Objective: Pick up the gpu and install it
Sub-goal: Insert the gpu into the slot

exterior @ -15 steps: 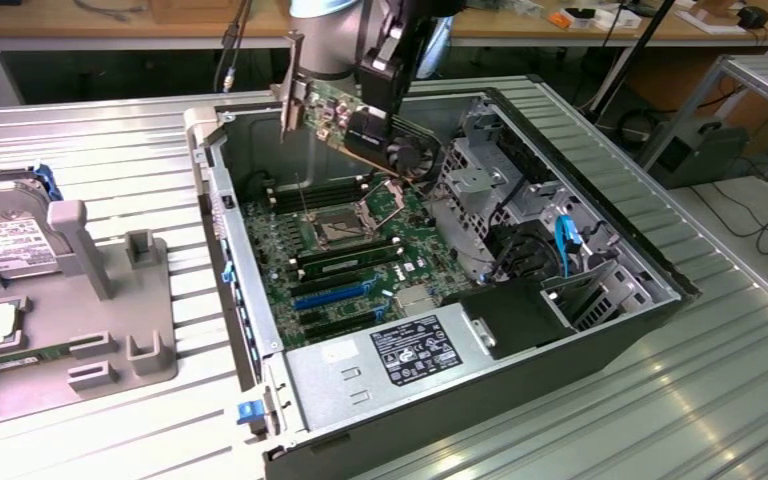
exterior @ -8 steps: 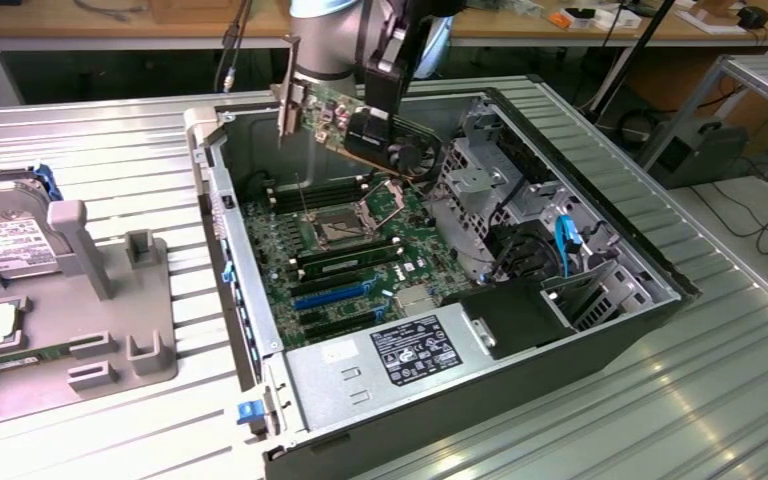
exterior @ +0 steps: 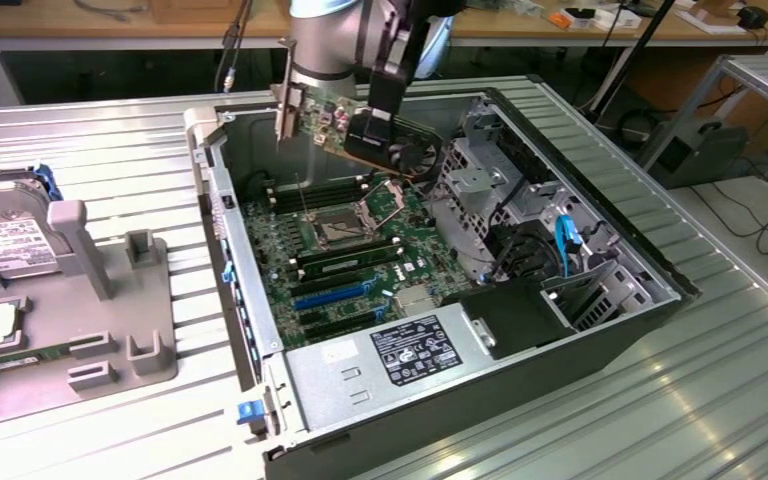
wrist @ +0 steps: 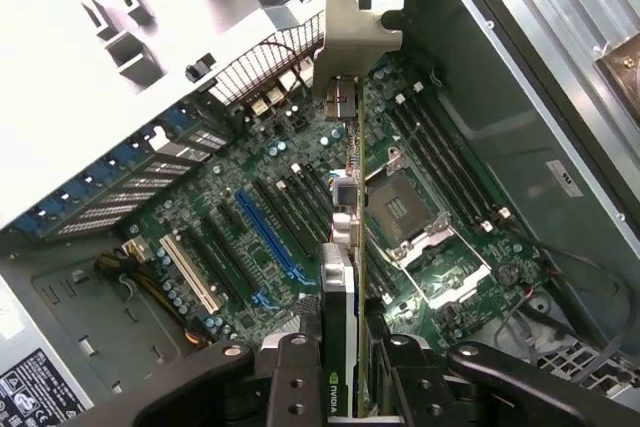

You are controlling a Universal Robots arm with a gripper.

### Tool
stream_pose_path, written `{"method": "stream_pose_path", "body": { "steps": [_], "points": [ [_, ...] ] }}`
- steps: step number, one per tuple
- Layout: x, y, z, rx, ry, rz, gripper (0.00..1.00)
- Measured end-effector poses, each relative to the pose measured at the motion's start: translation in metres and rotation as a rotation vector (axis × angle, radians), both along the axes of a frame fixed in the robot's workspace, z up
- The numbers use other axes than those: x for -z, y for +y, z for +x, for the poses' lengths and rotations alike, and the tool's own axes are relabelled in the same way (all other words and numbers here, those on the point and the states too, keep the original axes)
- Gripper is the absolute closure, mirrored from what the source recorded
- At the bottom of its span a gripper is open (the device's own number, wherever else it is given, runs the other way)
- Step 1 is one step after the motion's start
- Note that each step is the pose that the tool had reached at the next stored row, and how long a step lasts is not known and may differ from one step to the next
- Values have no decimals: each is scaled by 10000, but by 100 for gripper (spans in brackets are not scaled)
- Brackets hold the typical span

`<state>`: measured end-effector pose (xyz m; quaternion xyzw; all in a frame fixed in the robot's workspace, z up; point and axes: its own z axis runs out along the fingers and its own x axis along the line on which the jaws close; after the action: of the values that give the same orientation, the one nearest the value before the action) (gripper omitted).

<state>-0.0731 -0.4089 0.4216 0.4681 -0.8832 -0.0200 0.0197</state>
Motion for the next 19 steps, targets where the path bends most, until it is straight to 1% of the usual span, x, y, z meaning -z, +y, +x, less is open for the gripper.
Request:
{"method": "stream_pose_path", "body": {
  "steps": [12,19],
  "points": [
    [0,1,0,-868,0,0,73],
    [0,3,0,-1224,0,-4,73]
  ]
}}
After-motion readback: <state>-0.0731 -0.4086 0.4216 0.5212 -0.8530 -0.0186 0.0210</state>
